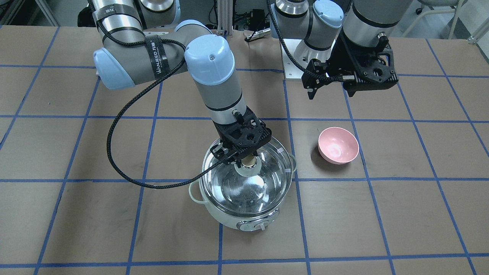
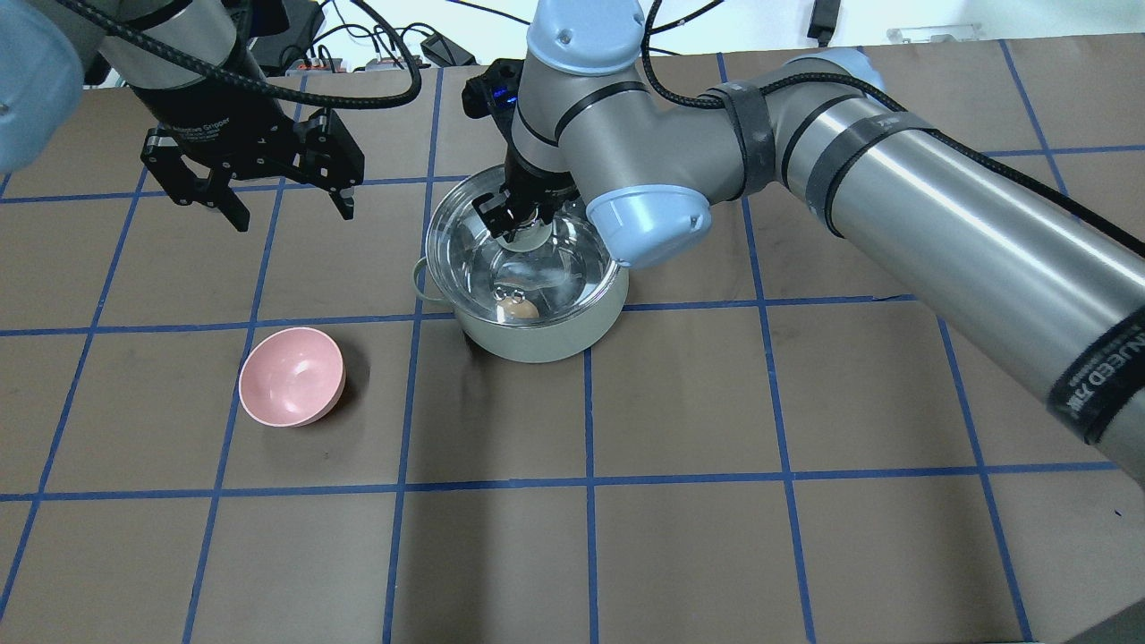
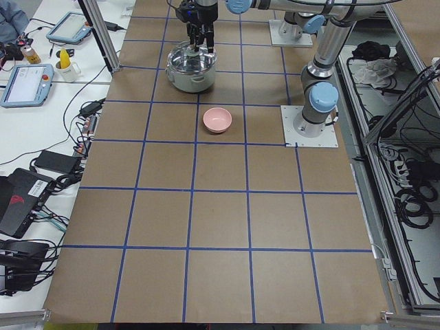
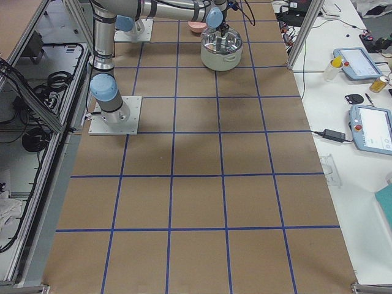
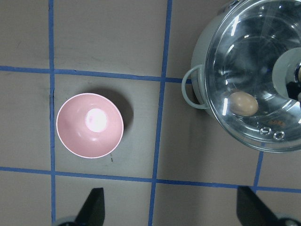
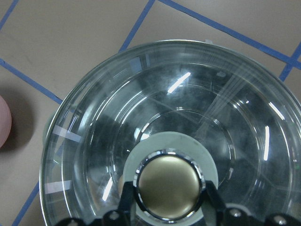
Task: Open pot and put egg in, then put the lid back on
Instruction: 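Lower the glass lid onto the pot with the right gripper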
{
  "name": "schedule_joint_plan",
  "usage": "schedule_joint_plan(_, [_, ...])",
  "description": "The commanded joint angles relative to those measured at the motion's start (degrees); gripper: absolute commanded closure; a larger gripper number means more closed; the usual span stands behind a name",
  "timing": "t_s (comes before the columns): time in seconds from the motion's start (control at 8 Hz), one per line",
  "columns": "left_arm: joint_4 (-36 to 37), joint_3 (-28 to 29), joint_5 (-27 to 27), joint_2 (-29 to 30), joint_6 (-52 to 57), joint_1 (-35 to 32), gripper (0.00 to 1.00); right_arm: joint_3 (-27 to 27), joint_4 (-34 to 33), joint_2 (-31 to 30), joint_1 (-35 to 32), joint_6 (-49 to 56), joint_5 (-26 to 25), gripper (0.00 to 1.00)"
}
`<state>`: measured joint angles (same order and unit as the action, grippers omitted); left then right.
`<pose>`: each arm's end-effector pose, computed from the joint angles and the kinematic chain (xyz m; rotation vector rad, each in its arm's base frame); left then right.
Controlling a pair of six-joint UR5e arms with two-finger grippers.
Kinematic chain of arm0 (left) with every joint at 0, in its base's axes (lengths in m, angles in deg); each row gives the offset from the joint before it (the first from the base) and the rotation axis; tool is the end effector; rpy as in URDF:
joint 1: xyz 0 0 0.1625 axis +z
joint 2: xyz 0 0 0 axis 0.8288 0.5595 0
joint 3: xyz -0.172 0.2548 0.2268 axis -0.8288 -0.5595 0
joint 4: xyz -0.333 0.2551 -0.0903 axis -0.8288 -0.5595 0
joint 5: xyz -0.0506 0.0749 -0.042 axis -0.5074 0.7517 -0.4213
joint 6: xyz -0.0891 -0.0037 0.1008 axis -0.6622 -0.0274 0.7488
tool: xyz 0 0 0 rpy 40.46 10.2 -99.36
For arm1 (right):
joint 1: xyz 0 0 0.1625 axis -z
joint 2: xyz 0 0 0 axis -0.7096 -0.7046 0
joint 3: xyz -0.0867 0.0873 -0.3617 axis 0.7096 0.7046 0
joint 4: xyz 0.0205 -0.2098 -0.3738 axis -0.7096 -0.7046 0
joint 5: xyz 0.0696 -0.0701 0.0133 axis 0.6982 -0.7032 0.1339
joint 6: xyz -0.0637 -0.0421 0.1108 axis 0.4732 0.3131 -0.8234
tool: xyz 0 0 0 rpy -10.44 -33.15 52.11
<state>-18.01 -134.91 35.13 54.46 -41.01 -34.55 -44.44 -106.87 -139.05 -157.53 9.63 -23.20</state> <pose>-0.1361 -0.5055 0.4301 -0.1480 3.1213 0.0660 0.3962 -0.5487 0.2789 -0.7877 2.8033 -0.3148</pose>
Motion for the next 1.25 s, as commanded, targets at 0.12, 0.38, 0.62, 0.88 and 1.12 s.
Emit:
schedule_joint_plan(0.12, [0.0,0.0,0.0,0.0,0.0,0.0,0.0,0.1,-0.9,0.2,0.0,1.1,-0.1,1.0])
schedule_joint_plan(0.38, [0.1,0.0,0.0,0.0,0.0,0.0,0.0,0.0,-2.0,0.7,0.0,1.3,-0.1,1.0])
schedule_joint_plan(0.62, [0.1,0.0,0.0,0.0,0.0,0.0,0.0,-0.2,-1.7,0.8,0.0,2.0,-0.1,1.0])
schedule_joint_plan(0.88, [0.1,0.0,0.0,0.0,0.0,0.0,0.0,-0.2,-1.3,0.6,0.0,1.5,-0.1,1.0])
schedule_joint_plan(1.12, [0.1,0.0,0.0,0.0,0.0,0.0,0.0,-0.2,-1.3,0.7,0.0,1.7,-0.1,0.83])
